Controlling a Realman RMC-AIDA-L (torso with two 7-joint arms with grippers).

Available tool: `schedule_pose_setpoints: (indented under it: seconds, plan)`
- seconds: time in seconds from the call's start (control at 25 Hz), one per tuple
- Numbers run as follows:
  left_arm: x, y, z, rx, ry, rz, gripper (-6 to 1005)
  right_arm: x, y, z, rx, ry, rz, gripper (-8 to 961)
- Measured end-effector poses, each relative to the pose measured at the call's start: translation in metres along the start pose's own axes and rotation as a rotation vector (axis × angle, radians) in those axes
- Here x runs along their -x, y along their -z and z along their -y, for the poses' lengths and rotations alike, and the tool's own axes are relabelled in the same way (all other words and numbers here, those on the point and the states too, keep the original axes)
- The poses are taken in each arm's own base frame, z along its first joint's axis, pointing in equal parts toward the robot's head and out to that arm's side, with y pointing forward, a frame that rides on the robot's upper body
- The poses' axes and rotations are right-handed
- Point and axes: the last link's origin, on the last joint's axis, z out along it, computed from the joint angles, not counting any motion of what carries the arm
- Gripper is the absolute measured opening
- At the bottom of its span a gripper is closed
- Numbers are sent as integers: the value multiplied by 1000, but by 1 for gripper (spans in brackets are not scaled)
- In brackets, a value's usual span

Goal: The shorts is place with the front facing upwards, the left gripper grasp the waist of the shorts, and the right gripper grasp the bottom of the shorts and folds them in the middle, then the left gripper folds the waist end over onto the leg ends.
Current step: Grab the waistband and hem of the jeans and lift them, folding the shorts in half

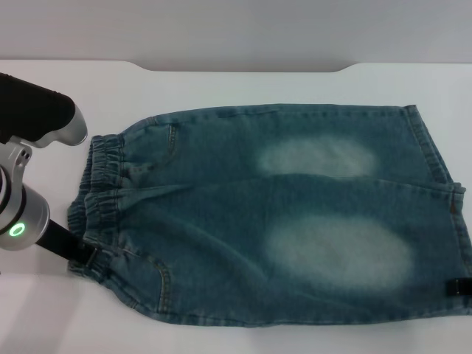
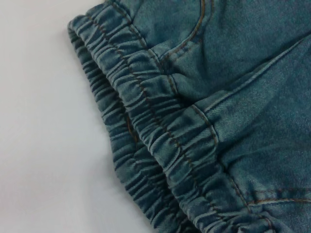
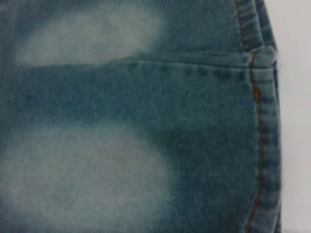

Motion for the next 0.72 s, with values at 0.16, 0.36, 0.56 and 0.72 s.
schedule_pose_setpoints:
  seconds: [0.16,0.36,0.56,0.72]
  plan:
    - [-1,0,-1,1,-3,1,51,-2,-3,-3,6,7,-10,644]
    - [-2,0,-2,1,-7,-2,54,-3,-3,-3,6,8,-14,626]
    - [-3,0,-2,1,-7,-4,57,-5,-4,0,5,5,-25,609]
    - [-5,1,-1,-1,-13,-11,60,-6,-6,3,11,19,-35,528]
